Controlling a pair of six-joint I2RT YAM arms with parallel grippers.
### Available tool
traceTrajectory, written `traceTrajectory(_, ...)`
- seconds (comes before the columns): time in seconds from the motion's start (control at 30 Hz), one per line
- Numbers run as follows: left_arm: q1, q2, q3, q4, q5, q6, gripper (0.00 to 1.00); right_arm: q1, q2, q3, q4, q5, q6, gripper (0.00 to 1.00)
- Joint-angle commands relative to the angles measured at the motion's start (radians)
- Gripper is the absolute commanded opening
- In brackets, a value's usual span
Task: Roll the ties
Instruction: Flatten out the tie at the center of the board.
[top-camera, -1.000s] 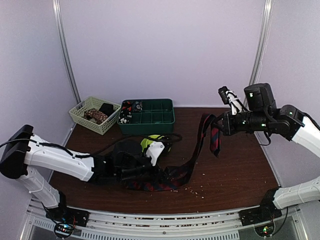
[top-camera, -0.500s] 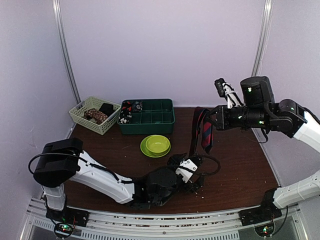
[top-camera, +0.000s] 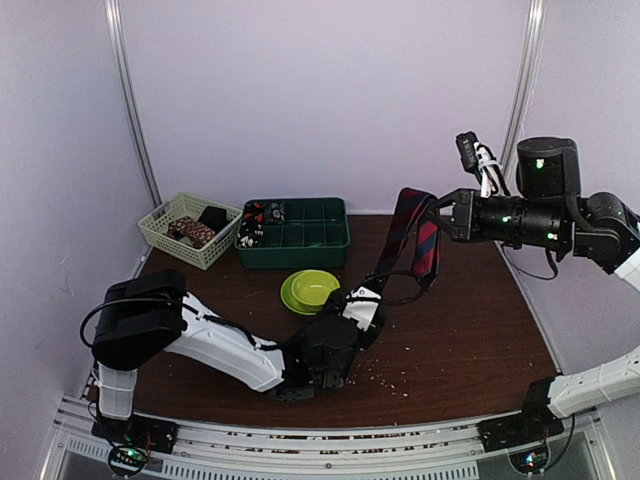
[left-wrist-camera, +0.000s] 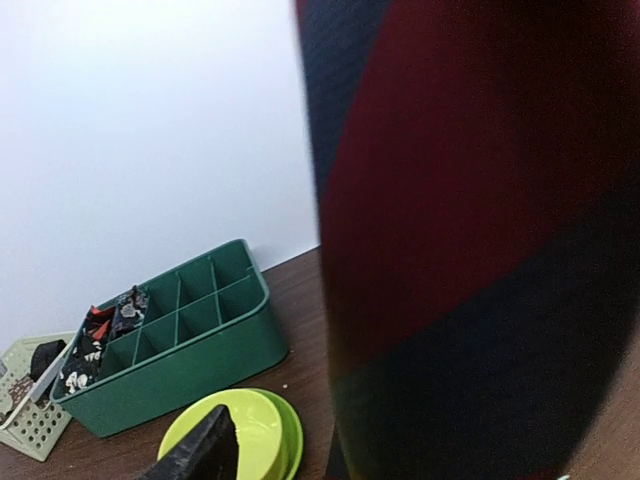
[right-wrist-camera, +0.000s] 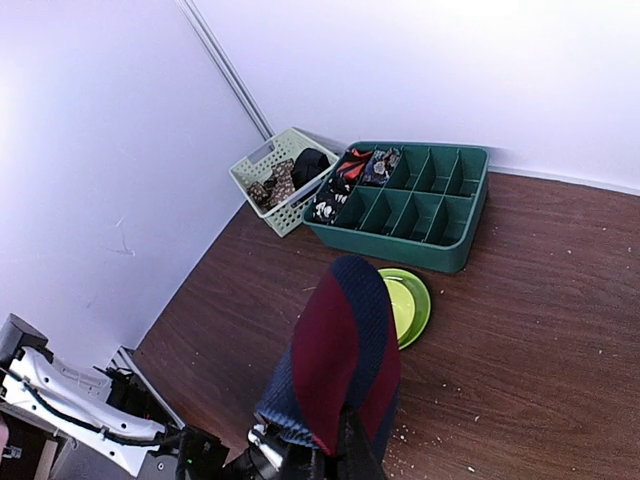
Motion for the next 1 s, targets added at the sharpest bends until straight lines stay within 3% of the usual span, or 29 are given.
traceTrajectory(0.0,0.044,-0.063,-0.084,0.038,-0.049,-0.021,0.62,0.007,-0.073,0.045,-0.013,0.085,0.019,0.00)
traceTrajectory(0.27,0.108,-0.205,-0.279,0.021,-0.027,-0.038,0.31,0.007,-0.182,0.085,-0.054,0.219,0.011,0.00)
traceTrajectory(0.43,0.151,-0.376,-0.404,-0.097,0.088,-0.070,0.01,0.004,-0.218,0.104,-0.091,0.313,-0.016,0.00)
traceTrajectory(0.53,0.163,-0.525,-0.443,-0.261,0.232,-0.075,0.00,0.003,-0.217,0.097,-0.114,0.359,-0.041,0.00)
traceTrajectory(0.77,0.174,-0.881,-0.297,-1.074,0.767,-0.130,0.00,0.000,-0.219,-0.001,-0.259,0.481,-0.023,0.00)
traceTrajectory(0.87,0.192,-0.993,-0.304,-1.241,0.805,-0.176,0.00,-0.018,-0.233,-0.075,-0.280,0.531,-0.009,0.00)
traceTrajectory(0.97,0.293,-1.021,-0.308,-1.342,0.837,-0.205,0.00,-0.094,-0.218,-0.138,-0.266,0.488,-0.021,0.00)
